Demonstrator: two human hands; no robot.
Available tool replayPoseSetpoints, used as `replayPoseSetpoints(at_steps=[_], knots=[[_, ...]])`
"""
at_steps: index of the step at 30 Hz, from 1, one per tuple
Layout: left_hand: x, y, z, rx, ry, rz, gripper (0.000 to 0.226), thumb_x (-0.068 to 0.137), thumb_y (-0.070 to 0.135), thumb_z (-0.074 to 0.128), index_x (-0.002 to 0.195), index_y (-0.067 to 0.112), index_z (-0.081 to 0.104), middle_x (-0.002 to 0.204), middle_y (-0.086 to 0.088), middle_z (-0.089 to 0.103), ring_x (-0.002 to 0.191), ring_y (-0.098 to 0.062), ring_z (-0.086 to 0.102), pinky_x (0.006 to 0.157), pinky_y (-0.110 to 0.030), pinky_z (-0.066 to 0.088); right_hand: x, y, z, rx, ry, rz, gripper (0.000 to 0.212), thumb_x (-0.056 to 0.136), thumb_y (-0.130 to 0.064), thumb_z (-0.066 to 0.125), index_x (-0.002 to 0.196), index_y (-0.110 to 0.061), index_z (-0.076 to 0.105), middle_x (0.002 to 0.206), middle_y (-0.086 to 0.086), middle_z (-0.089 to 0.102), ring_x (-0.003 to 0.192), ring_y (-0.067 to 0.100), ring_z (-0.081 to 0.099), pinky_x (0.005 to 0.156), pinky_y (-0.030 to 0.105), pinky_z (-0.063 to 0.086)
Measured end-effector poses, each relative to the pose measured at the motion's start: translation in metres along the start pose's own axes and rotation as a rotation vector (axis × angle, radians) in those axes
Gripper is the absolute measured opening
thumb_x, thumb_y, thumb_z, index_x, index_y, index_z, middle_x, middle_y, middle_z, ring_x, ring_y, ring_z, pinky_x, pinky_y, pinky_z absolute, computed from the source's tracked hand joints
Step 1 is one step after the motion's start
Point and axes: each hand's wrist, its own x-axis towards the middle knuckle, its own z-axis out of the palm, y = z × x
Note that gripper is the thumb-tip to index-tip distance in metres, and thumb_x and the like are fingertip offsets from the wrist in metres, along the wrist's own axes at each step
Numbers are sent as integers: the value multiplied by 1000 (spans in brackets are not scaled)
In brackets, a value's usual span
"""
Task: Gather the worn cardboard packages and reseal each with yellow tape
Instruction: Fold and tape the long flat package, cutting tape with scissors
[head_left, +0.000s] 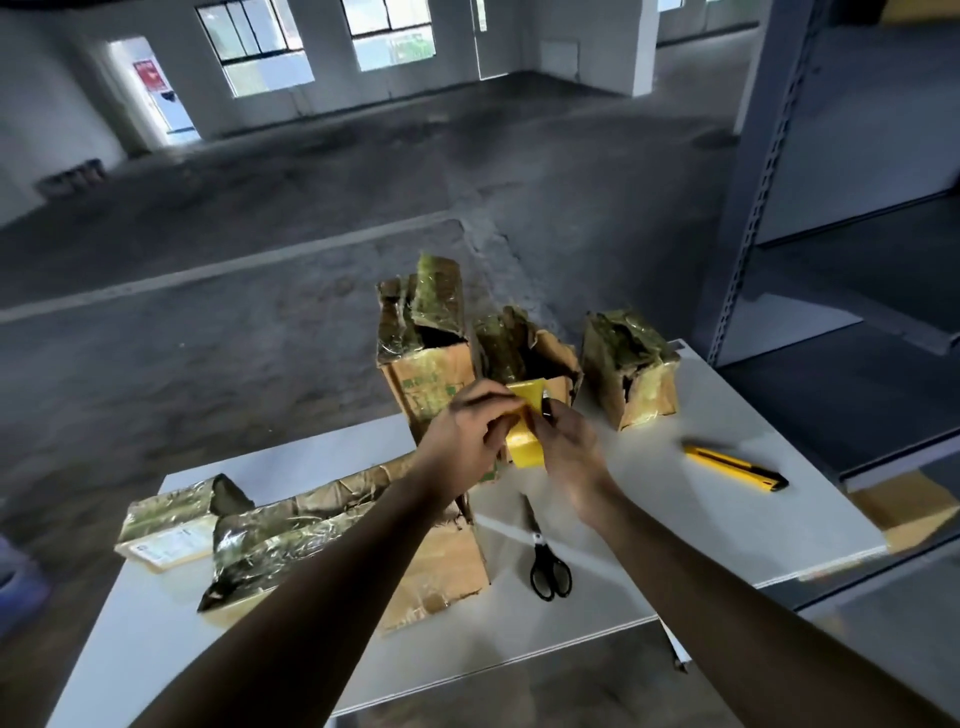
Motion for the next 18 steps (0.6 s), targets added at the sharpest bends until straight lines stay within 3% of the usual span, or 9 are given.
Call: replayPoseSetpoints(at_steps=[2, 4, 6, 9, 11, 13, 15, 16, 18], knots=[[-6, -6, -7, 25, 24, 45, 26, 94, 17, 58, 112, 2, 71, 115, -8, 63, 103, -24, 64, 86, -39, 55, 0, -7, 7, 1, 3, -15, 21, 103, -19, 53, 99, -3, 65, 81, -1, 60, 74, 9, 53, 63, 18, 41], [-8, -10, -15, 22, 7, 2, 33, 92, 22, 62, 120, 6, 68, 124, -7, 61, 113, -24, 60, 94, -41, 52, -1, -11, 14, -14, 26, 1, 22, 102, -24, 54, 88, -11, 63, 74, -5, 56, 69, 8, 50, 65, 23, 38], [-9, -6, -26, -80, -37, -153, 43, 92, 28, 65, 132, 12, 61, 135, -5, 57, 125, -17, 53, 104, -33, 46, -5, -15, 24, 42, 19, 6, 25, 101, -22, 56, 78, -16, 62, 70, -3, 57, 69, 14, 52, 69, 32, 40], [-12, -1, -48, -336, -97, -444, 49, 94, 37, 65, 140, 26, 53, 141, 3, 52, 126, -6, 50, 102, -20, 43, -13, -21, 43, 117, -48, 26, 22, 97, -30, 58, 83, -19, 71, 83, 7, 69, 84, 29, 62, 79, 41, 48], [-17, -2, -64, -425, -97, -548, 49, 93, 52, 56, 137, 31, 54, 137, 6, 56, 121, -10, 56, 95, -25, 48, -20, -24, 51, 141, -119, 19, 20, 100, -29, 54, 94, -19, 70, 92, 6, 70, 86, 20, 66, 78, 30, 52], [-21, -5, -81, -478, -69, -639, 45, 95, 52, 52, 130, 25, 60, 121, 3, 65, 105, -11, 63, 77, -16, 49, -29, -26, 60, 136, -191, 28, 17, 104, -23, 48, 105, -14, 63, 95, -2, 67, 78, -1, 64, 66, 9, 50], [-25, -6, -97, -542, -78, -746, 38, 98, 47, 51, 124, 21, 63, 113, -1, 67, 93, -8, 62, 67, -9, 47, -39, -29, 71, 149, -254, 12, 18, 104, -15, 46, 105, -7, 61, 81, -7, 70, 66, -9, 64, 57, 5, 47], [-29, -9, -104, -571, -84, -797, 37, 98, 48, 51, 121, 22, 64, 113, 0, 67, 95, -9, 62, 72, -12, 48, -44, -32, 79, 144, -269, -8, 15, 104, -12, 47, 100, -8, 61, 71, -8, 71, 61, -7, 65, 55, 8, 48], [-38, -15, -116, -686, -79, -911, 38, 96, 55, 51, 114, 24, 67, 110, 3, 70, 97, -12, 64, 92, -28, 50, -48, -32, 97, 118, -313, -61, 12, 102, -12, 52, 102, -10, 64, 74, -3, 73, 67, 8, 69, 59, 19, 53]])
